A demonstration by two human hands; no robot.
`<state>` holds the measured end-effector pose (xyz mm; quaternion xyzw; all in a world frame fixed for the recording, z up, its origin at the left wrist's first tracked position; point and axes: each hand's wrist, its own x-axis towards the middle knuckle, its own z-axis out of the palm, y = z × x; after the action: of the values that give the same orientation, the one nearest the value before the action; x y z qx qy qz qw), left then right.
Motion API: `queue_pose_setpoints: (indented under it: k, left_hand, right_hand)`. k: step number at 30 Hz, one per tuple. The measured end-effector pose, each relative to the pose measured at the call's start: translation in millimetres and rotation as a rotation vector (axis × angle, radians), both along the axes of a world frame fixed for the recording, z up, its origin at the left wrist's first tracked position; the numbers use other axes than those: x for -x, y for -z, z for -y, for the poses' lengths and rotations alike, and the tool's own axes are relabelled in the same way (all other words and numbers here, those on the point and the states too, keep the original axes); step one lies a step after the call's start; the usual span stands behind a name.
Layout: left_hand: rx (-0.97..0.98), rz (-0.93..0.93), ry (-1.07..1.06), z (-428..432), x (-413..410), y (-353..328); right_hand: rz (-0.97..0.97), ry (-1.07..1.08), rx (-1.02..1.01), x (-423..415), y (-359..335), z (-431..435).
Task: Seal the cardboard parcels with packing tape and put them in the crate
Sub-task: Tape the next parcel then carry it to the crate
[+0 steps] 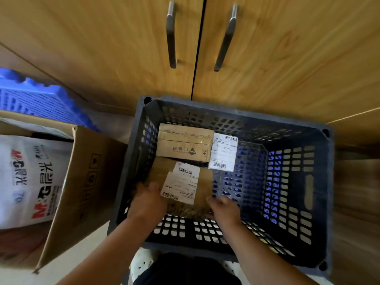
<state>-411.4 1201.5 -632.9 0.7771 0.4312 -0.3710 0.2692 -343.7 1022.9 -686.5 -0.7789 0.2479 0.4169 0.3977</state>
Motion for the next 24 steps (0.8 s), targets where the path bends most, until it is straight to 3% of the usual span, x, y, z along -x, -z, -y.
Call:
queue_pose_setpoints:
  k: [4, 10, 24]
  left_hand:
    - [-0.037, 0.09, -0.04, 7, 7, -16]
    - [-0.146, 0.117, 0.093, 35, 12, -45]
    - [-0.093, 0.117, 0.08, 63, 11, -66]
  right_hand:
    - [-0.002, -0.026, 0.046, -3, 0, 1]
    - [-0.029, 0.02, 0.056, -7, -1, 16]
    - [0.039, -0.012, 0.055, -18, -1, 12]
